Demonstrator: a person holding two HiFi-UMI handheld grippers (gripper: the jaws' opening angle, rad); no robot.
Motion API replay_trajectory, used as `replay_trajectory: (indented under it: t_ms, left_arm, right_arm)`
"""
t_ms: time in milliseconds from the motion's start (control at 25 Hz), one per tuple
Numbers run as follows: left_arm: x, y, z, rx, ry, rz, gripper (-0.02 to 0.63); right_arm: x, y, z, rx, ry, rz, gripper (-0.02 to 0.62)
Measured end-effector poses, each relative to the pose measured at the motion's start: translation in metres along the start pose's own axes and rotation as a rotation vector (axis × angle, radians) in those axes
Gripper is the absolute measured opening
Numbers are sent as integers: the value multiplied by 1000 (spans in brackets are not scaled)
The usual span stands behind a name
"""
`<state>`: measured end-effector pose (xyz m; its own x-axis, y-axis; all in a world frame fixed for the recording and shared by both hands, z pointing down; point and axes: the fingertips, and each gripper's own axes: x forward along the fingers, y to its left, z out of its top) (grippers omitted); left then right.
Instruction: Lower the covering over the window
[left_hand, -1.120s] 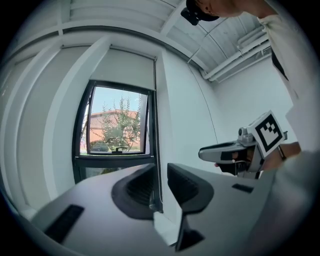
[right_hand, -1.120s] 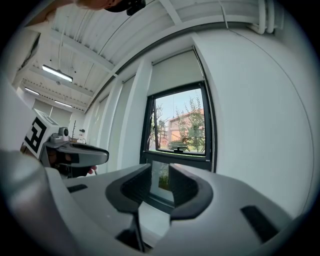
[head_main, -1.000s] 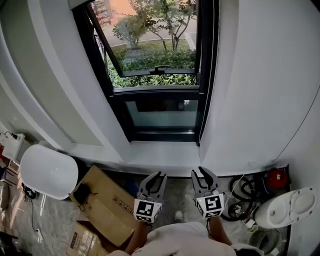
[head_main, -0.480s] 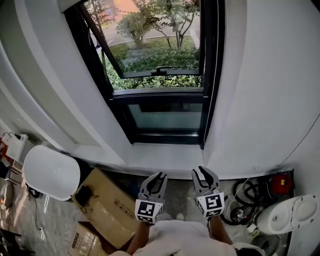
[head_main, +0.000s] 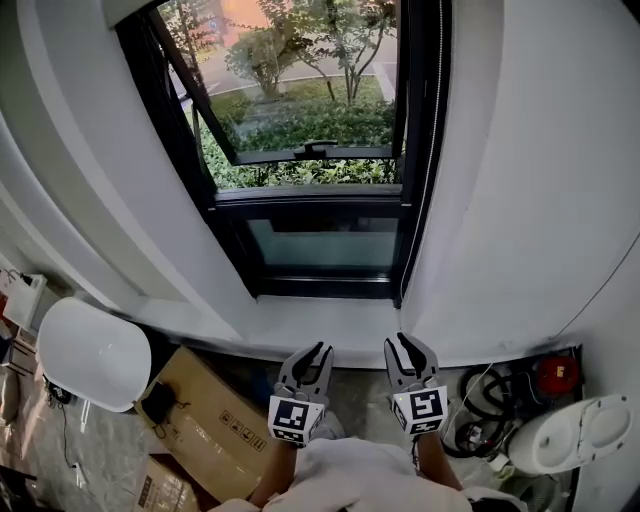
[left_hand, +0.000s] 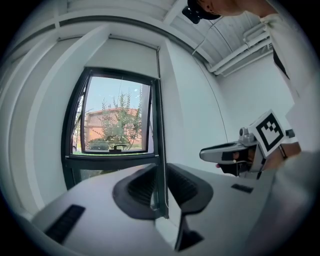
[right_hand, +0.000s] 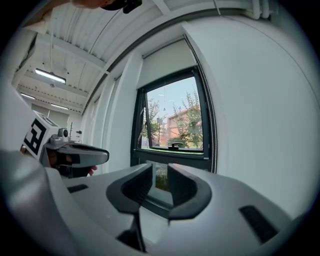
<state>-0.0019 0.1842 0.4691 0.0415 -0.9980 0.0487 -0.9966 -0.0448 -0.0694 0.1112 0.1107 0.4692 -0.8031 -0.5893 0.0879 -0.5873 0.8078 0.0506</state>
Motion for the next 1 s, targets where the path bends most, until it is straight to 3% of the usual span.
replay_trajectory:
  t_ms: [440, 1000]
  left_arm:
    - [43, 37, -2, -13, -21, -22, 71]
    - [125, 101, -4, -11, -15, -129, 69]
  right_arm:
    - [50, -14, 5, -22, 4, -30, 87]
    - [144, -37, 16, -19, 18, -109, 84]
